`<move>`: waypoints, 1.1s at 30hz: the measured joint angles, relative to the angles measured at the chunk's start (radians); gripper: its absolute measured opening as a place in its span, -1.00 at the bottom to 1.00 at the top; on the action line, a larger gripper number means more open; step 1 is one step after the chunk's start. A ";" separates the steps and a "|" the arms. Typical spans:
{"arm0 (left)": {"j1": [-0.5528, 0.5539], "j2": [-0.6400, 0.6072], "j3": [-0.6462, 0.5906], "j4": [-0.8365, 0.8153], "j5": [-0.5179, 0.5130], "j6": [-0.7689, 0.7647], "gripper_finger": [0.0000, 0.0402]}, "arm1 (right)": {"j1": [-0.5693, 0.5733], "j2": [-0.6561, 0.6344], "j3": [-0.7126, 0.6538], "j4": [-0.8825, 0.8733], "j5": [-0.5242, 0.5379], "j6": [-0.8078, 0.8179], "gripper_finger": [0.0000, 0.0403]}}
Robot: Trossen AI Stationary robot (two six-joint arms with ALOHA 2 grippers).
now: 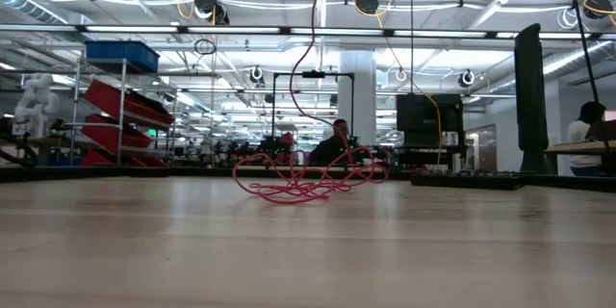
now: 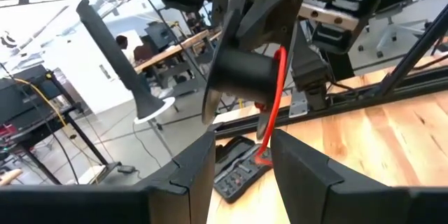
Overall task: Coil cords
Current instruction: Coil the red wire into the spool
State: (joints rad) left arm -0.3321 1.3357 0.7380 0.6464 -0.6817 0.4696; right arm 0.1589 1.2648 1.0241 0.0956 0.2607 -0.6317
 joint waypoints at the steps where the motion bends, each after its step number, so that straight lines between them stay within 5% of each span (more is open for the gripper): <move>1: 0.003 0.000 0.000 -0.002 0.000 0.002 -0.28 | 0.000 0.000 0.000 0.000 0.000 0.000 -1.00; 9: -0.012 -0.014 0.000 -0.006 -0.005 0.012 -0.51 | 0.000 0.000 0.000 0.000 0.001 0.014 -1.00; 20: -0.120 -0.164 0.000 -0.028 -0.004 0.047 -0.54 | 0.000 0.000 0.000 0.005 0.106 0.048 -1.00; 25: -0.062 -0.123 0.000 -0.102 0.151 -0.035 -0.54 | 0.000 0.000 0.000 0.030 0.105 0.052 -1.00; 33: 0.036 -0.040 -0.001 -0.079 0.129 -0.151 -0.54 | 0.000 -0.001 0.000 0.045 0.100 0.052 -1.00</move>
State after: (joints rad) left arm -0.2966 1.2955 0.7372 0.5673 -0.5526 0.3190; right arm 0.1589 1.2640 1.0241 0.1404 0.3607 -0.5797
